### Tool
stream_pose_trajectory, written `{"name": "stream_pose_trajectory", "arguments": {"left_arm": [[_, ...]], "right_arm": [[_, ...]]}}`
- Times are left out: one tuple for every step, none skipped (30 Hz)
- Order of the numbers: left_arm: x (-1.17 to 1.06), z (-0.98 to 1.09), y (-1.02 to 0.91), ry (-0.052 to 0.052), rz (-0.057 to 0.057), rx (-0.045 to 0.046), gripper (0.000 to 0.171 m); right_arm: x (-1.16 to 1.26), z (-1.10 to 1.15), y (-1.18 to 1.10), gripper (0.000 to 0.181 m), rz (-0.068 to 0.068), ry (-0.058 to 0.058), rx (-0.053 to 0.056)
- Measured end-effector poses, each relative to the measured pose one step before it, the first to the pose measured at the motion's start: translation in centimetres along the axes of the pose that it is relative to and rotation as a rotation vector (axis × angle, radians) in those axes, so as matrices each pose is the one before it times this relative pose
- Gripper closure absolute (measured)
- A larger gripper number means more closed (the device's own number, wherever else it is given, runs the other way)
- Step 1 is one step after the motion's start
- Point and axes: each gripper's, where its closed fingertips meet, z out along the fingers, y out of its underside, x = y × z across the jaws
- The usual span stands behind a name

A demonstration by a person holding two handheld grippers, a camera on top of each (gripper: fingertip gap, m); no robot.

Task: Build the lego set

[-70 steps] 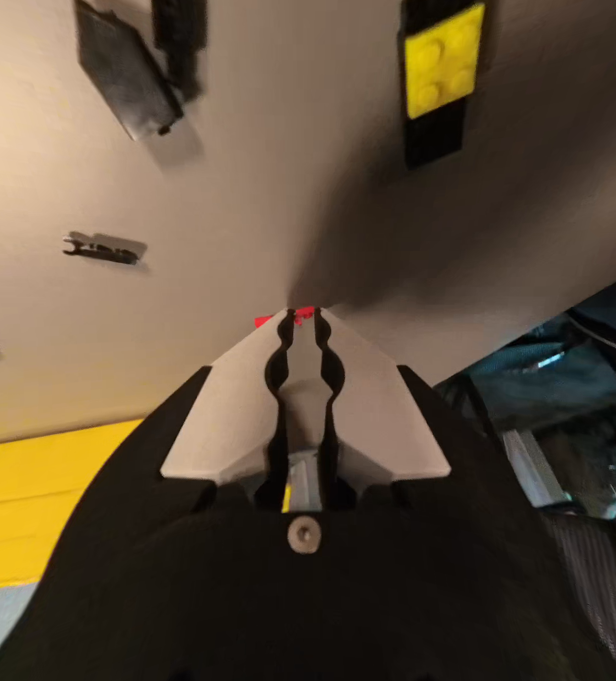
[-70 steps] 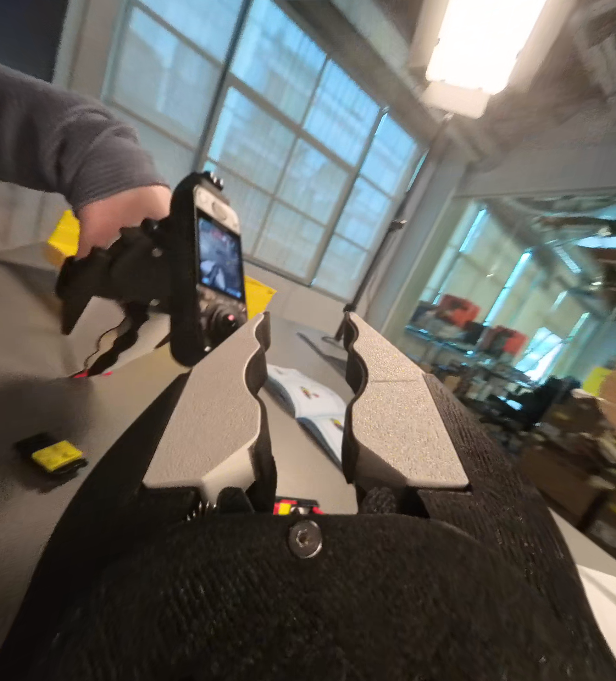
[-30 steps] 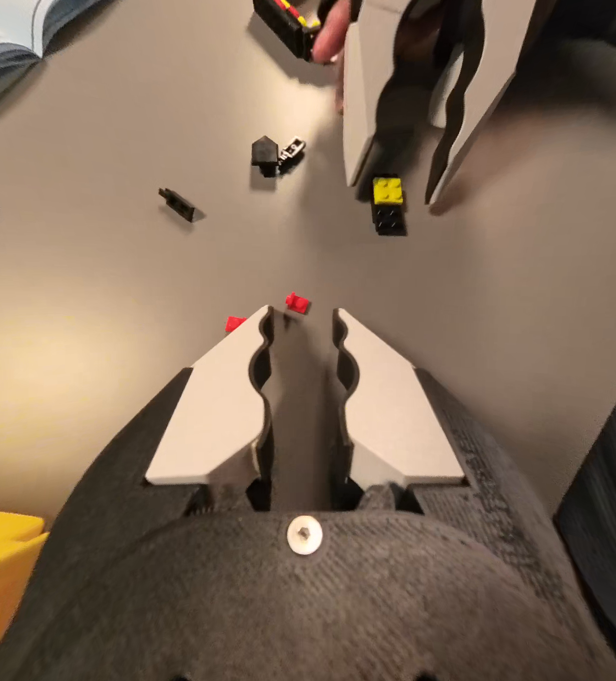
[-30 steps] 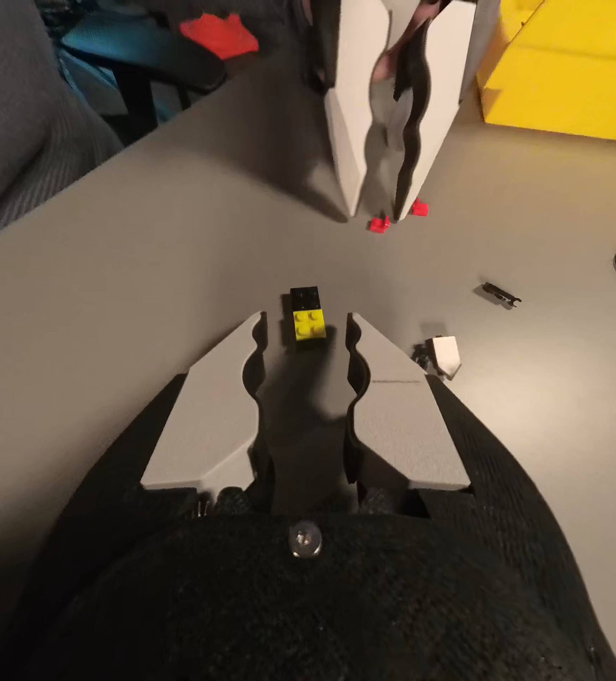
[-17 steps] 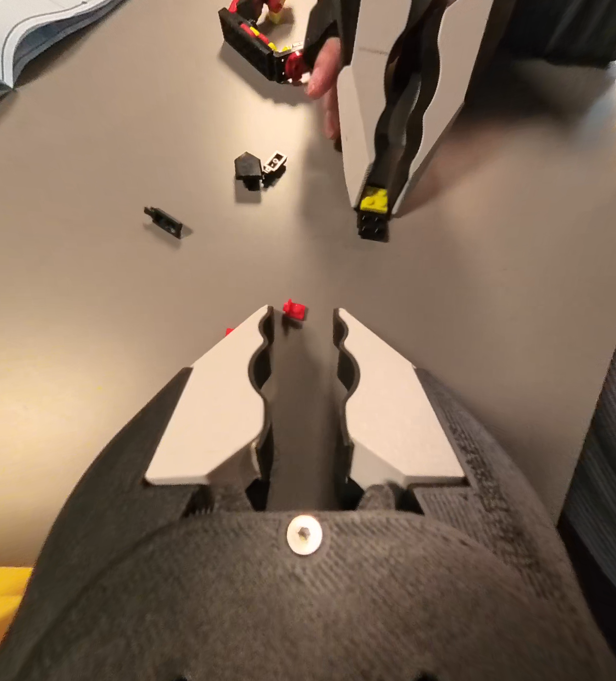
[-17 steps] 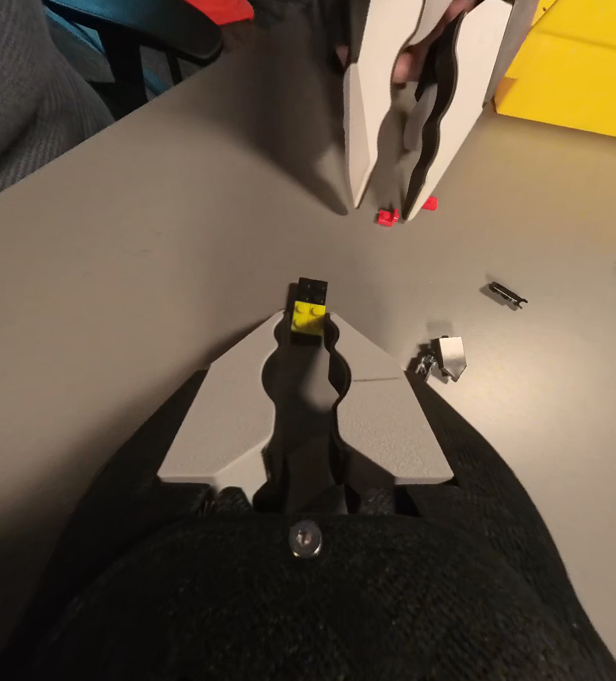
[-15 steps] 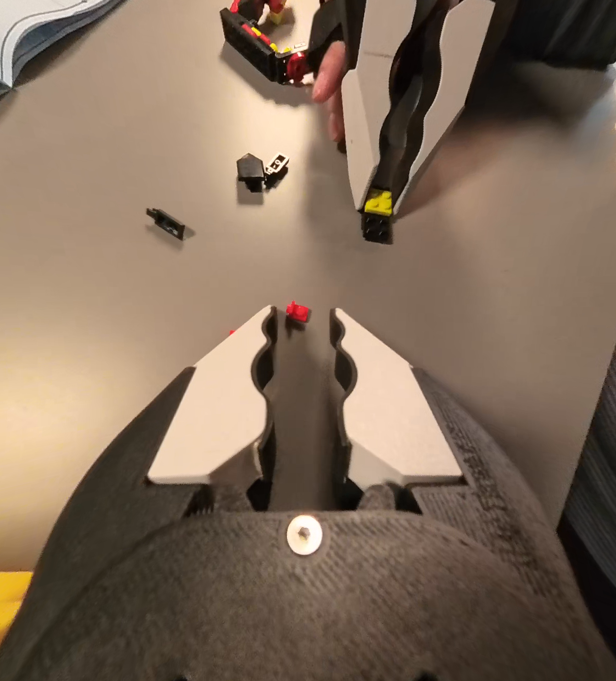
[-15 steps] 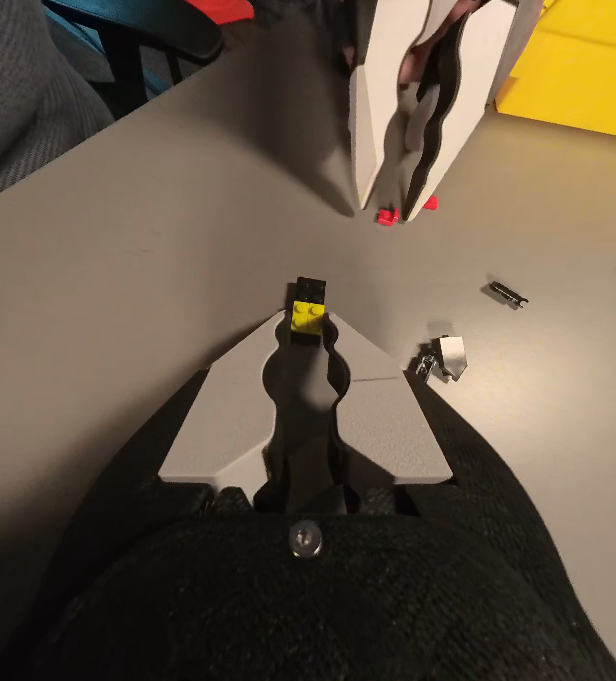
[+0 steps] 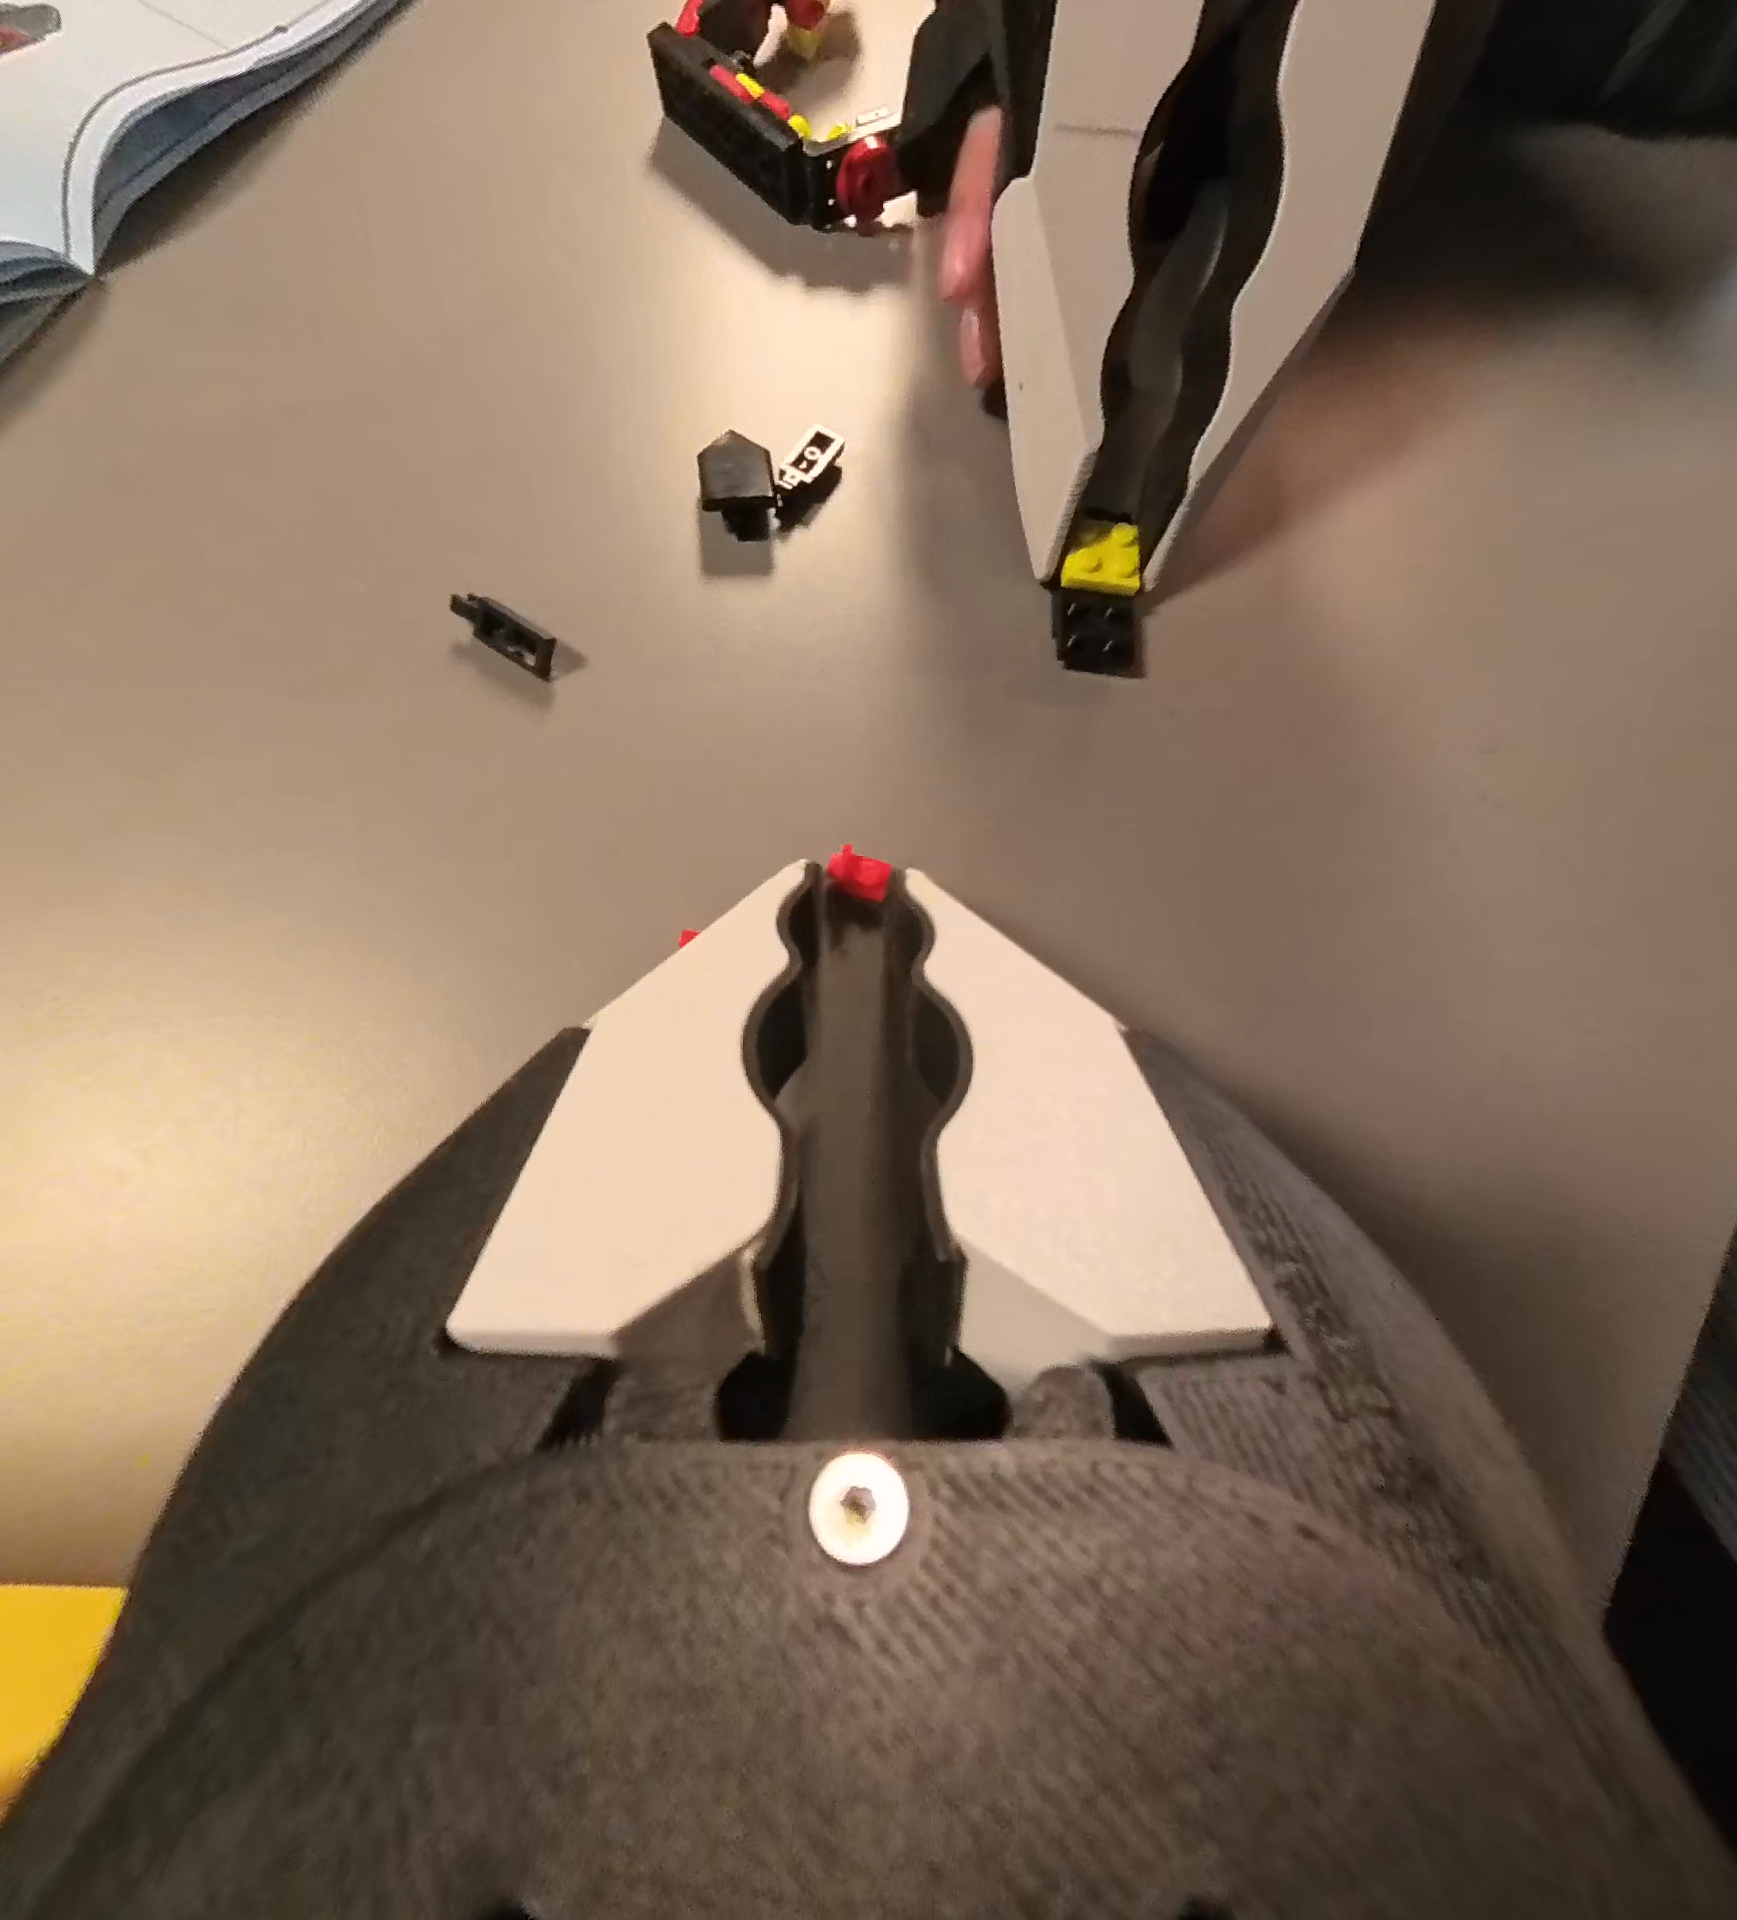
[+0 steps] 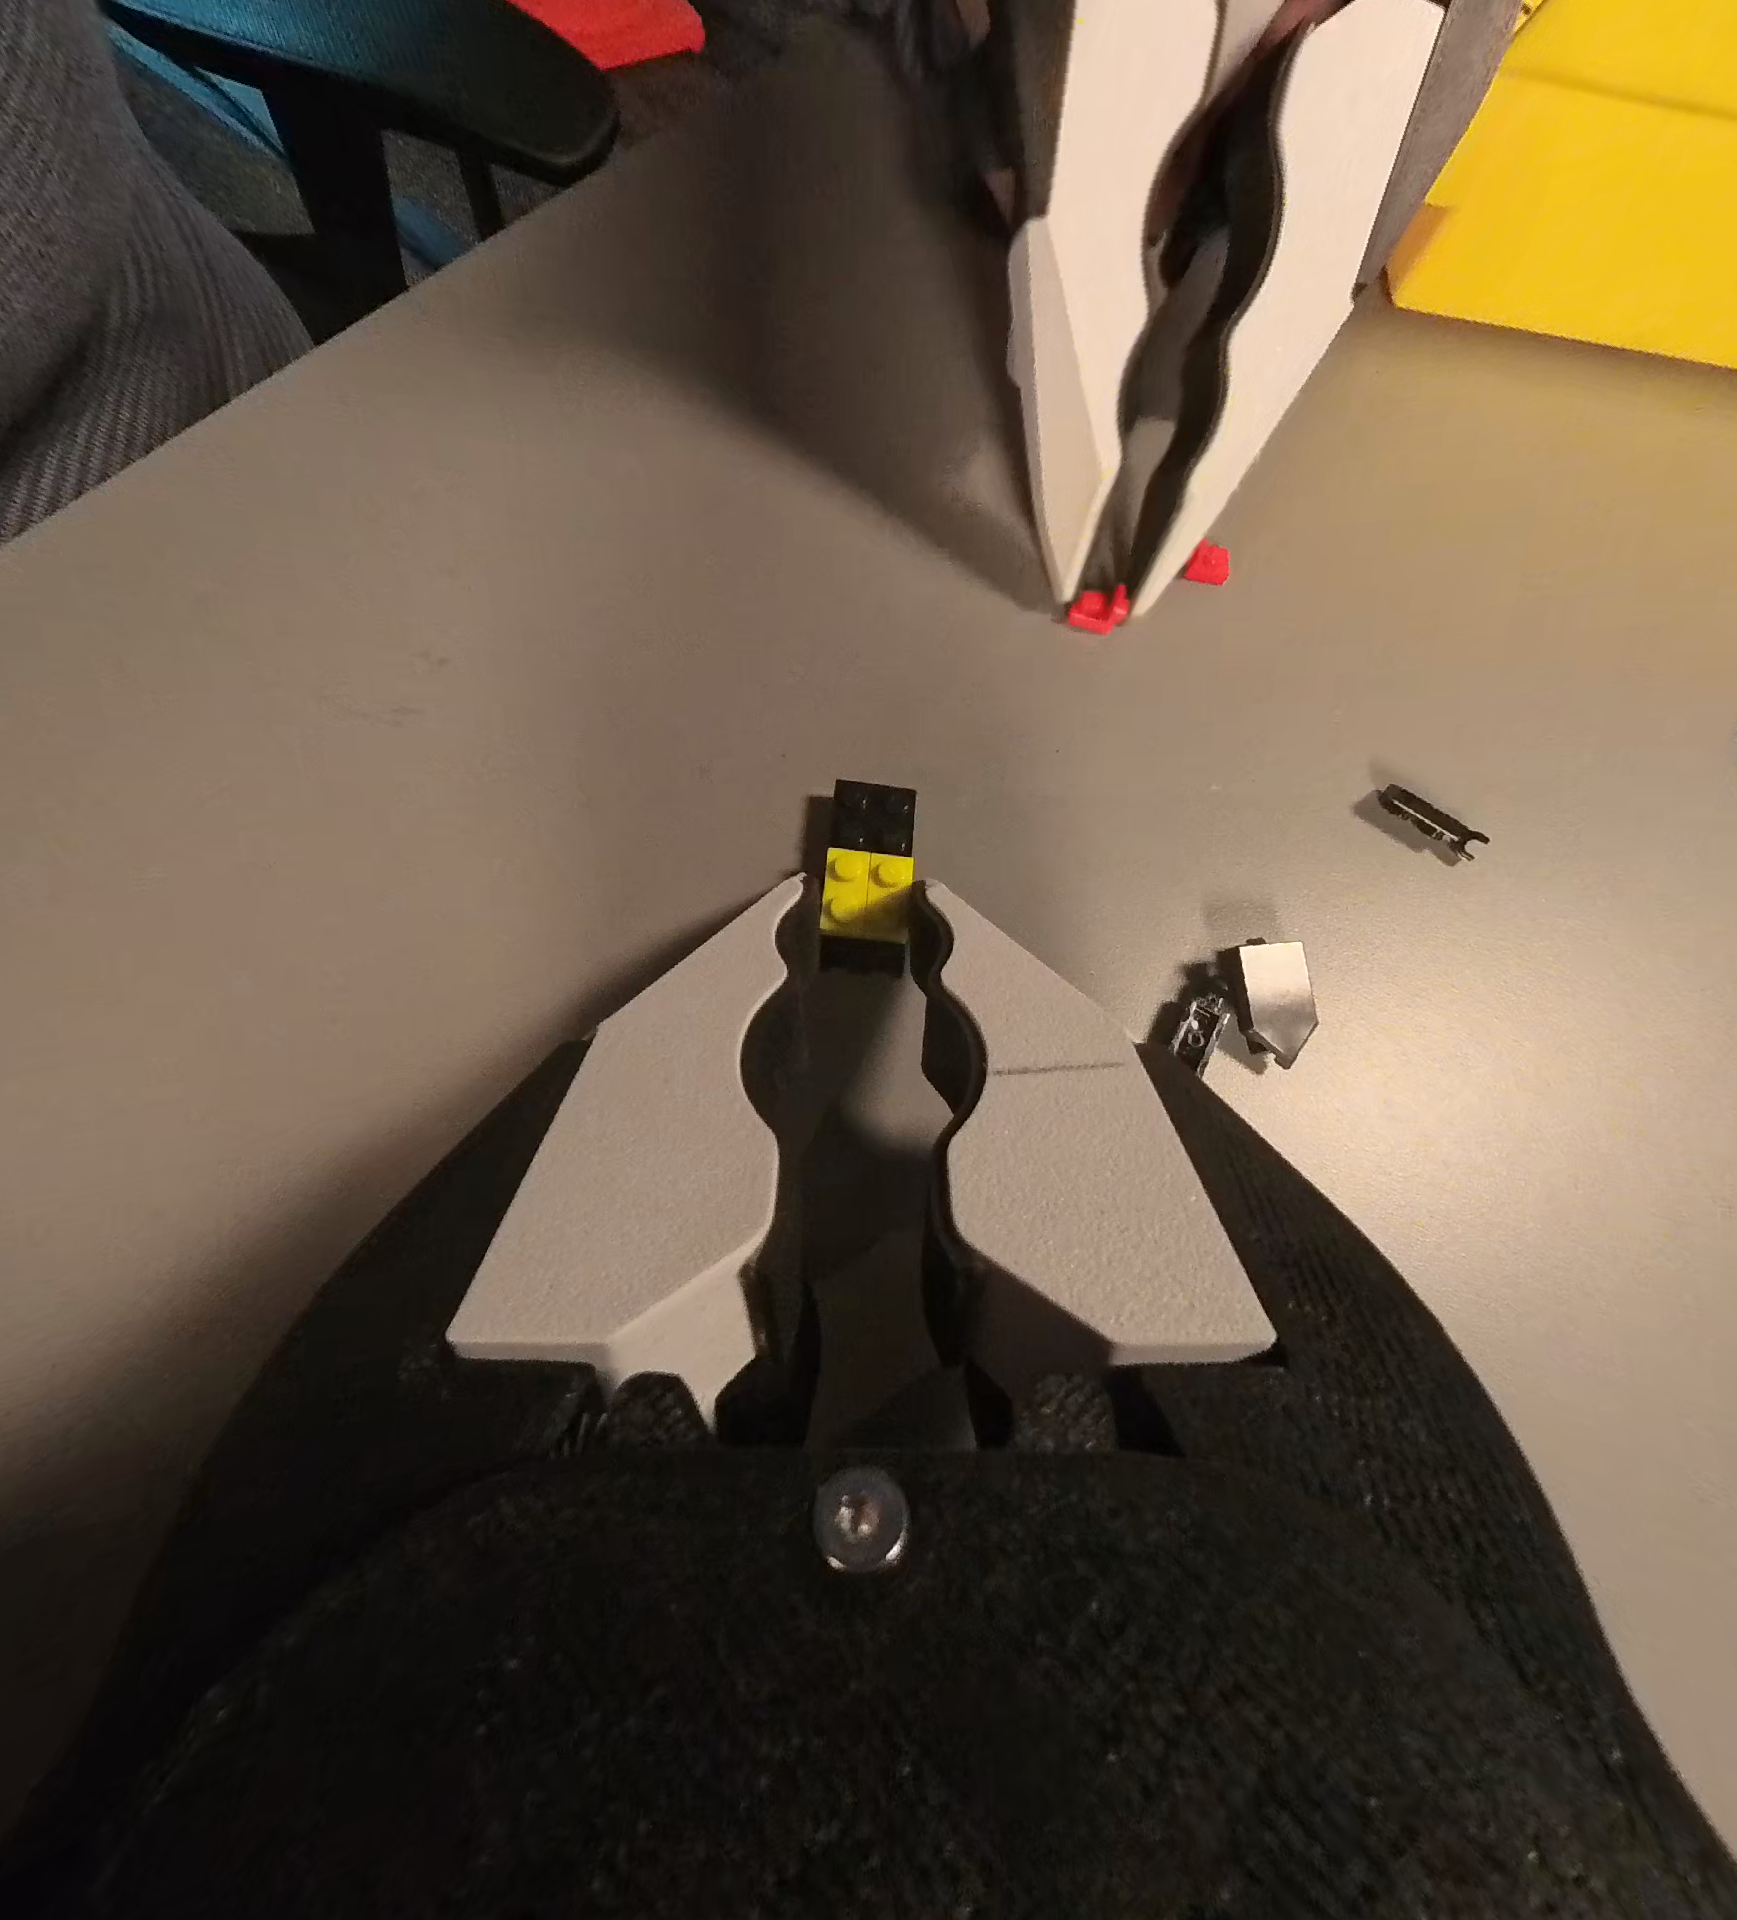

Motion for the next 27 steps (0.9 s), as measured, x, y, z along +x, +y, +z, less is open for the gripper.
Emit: {"name": "stream_pose_trajectory", "arguments": {"left_arm": [[0.200,0.029,-0.003,0.0080,0.0062,-0.00055,0.161],[0.137,0.075,-0.075,-0.0047,0.0039,-0.00164,0.162],[0.267,0.199,-0.182,-0.0107,0.0083,0.00159,0.162],[0.655,0.299,-0.467,0.0028,0.0101,0.01504,0.162],[0.819,0.420,-0.663,0.0069,0.0010,0.02232,0.162],[0.753,0.490,-0.552,0.0016,-0.0003,0.01086,0.162],[0.493,0.506,-0.418,-0.0111,0.0011,0.00288,0.162],[0.401,0.467,-0.400,-0.0112,-0.0004,0.00560,0.162],[0.582,0.408,-0.428,0.0099,-0.0027,0.01261,0.162],[0.380,0.368,-0.371,0.0083,-0.0121,0.00968,0.162],[0.174,0.313,-0.271,0.0024,-0.0118,0.00394,0.162],[0.209,0.228,-0.242,0.0099,-0.0034,0.00497,0.162],[0.022,0.190,-0.219,0.0026,-0.0044,0.00429,0.162],[-0.084,0.154,-0.118,-0.0020,-0.0017,-0.00144,0.162],[-0.051,0.135,-0.009,0.0015,0.0042,-0.00632,0.162],[-0.137,0.125,0.062,-0.0035,0.0030,-0.00993,0.162],[-0.093,0.132,0.110,-0.0020,0.0036,-0.01148,0.162],[-0.053,0.079,0.095,-0.0006,0.0036,-0.00960,0.162],[-0.061,-0.029,-0.046,-0.0022,0.0008,0.00024,0.162],[-0.090,-0.028,0.008,-0.0040,-0.0016,-0.00350,0.162],[-0.056,0.002,0.077,-0.0011,-0.0012,-0.00699,0.162],[-0.009,0.011,0.083,0.0003,-0.0009,-0.00659,0.162],[0.025,-0.007,-0.006,0.0015,-0.0005,-0.00014,0.162],[0.037,-0.006,0.009,0.0023,-0.0017,-0.00219,0.162],[0.071,0.020,0.006,0.0038,-0.0023,-0.00269,0.162],[-0.001,0.009,0.000,-0.0013,-0.0021,-0.00233,0.161],[-0.002,0.003,0.003,-0.0015,-0.0009,-0.00200,0.161]], "right_arm": [[0.006,-0.001,0.002,0.165,0.0008,0.0008,-0.0001],[0.009,0.000,0.001,0.165,0.0000,0.0007,-0.0001],[-0.004,0.000,-0.001,0.165,-0.0001,0.0004,0.0000],[0.003,-0.001,0.002,0.165,0.0001,0.0003,-0.0001],[0.002,0.000,0.001,0.166,0.0000,0.0001,-0.0001],[0.000,0.000,0.000,0.165,0.0000,0.0000,0.0000],[0.000,0.000,0.000,0.166,0.0000,0.0000,0.0000],[0.000,0.000,0.000,0.166,0.0000,0.0000,0.0000],[0.001,0.000,0.000,0.166,-0.0001,0.0000,0.0000],[-0.004,0.000,-0.001,0.166,-0.0003,0.0003,0.0000],[0.005,0.006,0.009,0.166,0.0001,0.0005,-0.0001],[-0.003,-0.001,-0.001,0.166,-0.0001,0.0004,-0.0001],[0.003,0.000,0.000,0.166,-0.0001,0.0002,0.0000],[0.000,0.000,0.000,0.166,0.0000,0.0000,0.0000],[0.004,-0.006,-0.008,0.166,-0.0002,0.0001,0.0000],[0.005,0.000,0.000,0.166,-0.0002,0.0002,0.0000],[0.002,-0.001,0.003,0.166,0.0000,0.0002,-0.0002],[-0.004,0.000,0.001,0.166,0.0007,0.0001,-0.0001],[0.006,-0.006,0.005,0.166,0.0004,0.0000,0.0002],[-0.006,0.000,-0.002,0.166,-0.0002,0.0002,0.0000],[0.001,0.000,0.000,0.166,-0.0001,0.0000,0.0000],[0.004,0.000,0.002,0.166,0.0003,-0.0003,-0.0001],[-0.003,0.000,0.001,0.166,0.0002,-0.0001,0.0000],[0.002,0.000,0.000,0.166,-0.0001,0.0001,0.0000],[0.003,0.000,0.000,0.166,-0.0002,0.0001,0.0000],[0.001,0.000,-0.001,0.166,-0.0001,0.0000,0.0001],[0.006,0.000,0.002,0.166,0.0002,-0.0002,0.0000]]}}
